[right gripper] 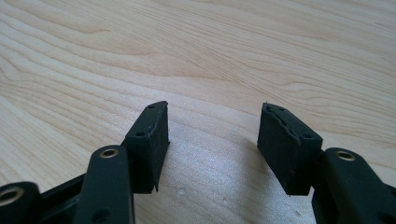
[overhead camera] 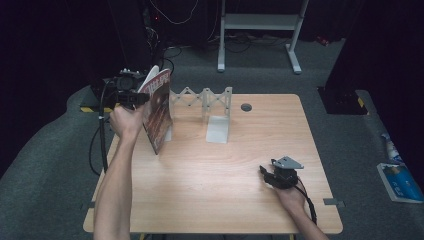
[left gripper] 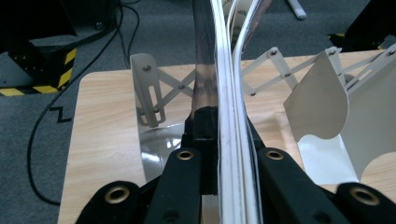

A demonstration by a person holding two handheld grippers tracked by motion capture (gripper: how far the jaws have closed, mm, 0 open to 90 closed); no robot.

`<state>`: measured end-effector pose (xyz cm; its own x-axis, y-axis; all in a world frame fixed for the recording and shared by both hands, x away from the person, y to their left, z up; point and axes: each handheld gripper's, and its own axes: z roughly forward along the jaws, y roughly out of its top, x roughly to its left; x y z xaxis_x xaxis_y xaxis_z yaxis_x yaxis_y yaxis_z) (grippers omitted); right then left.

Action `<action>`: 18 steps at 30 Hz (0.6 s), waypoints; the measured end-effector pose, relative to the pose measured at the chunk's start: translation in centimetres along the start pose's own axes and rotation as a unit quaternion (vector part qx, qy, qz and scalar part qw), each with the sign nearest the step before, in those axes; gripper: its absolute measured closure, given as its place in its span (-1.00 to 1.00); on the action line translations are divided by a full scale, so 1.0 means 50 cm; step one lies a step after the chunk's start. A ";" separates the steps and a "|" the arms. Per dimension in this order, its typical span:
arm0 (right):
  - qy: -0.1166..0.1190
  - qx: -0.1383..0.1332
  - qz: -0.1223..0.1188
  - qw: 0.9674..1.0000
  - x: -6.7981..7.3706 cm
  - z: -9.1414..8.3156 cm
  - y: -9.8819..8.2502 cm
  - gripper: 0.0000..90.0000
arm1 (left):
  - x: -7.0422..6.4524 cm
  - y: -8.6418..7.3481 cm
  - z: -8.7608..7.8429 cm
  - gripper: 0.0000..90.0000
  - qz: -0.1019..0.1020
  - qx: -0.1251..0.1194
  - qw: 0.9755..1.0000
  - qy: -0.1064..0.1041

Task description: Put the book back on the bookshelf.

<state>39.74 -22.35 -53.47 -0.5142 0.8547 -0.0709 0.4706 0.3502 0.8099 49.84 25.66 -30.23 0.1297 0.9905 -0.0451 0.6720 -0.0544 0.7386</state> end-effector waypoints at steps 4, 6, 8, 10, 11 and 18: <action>0.000 0.000 0.000 1.000 0.000 0.000 0.000 -0.04 | -0.005 0.000 0.005 0.86 0.004 -0.007 1.000 0.002; 0.000 0.000 0.000 1.000 0.000 0.000 0.000 -0.04 | -0.007 0.000 0.008 0.86 0.000 -0.010 1.000 -0.001; 0.000 0.000 0.000 1.000 0.000 0.000 0.000 -0.04 | -0.009 0.000 0.010 0.86 -0.001 -0.014 1.000 -0.001; 0.000 0.000 0.000 1.000 0.000 0.000 0.000 -0.04 | -0.009 -0.002 0.012 0.86 -0.004 -0.022 1.000 0.000; 0.000 0.000 0.000 1.000 0.000 0.000 0.000 -0.04 | -0.007 -0.004 0.013 0.86 -0.008 -0.026 1.000 0.001; 0.000 0.000 0.001 1.000 0.000 0.000 0.000 -0.04 | 0.008 -0.027 0.029 0.86 -0.034 -0.036 0.999 -0.011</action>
<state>39.74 -22.34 -53.48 -0.5141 0.8549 -0.0696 0.4707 0.3490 0.8103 50.04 25.93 -32.20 0.1025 0.9886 -0.1104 0.6249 0.0223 0.7804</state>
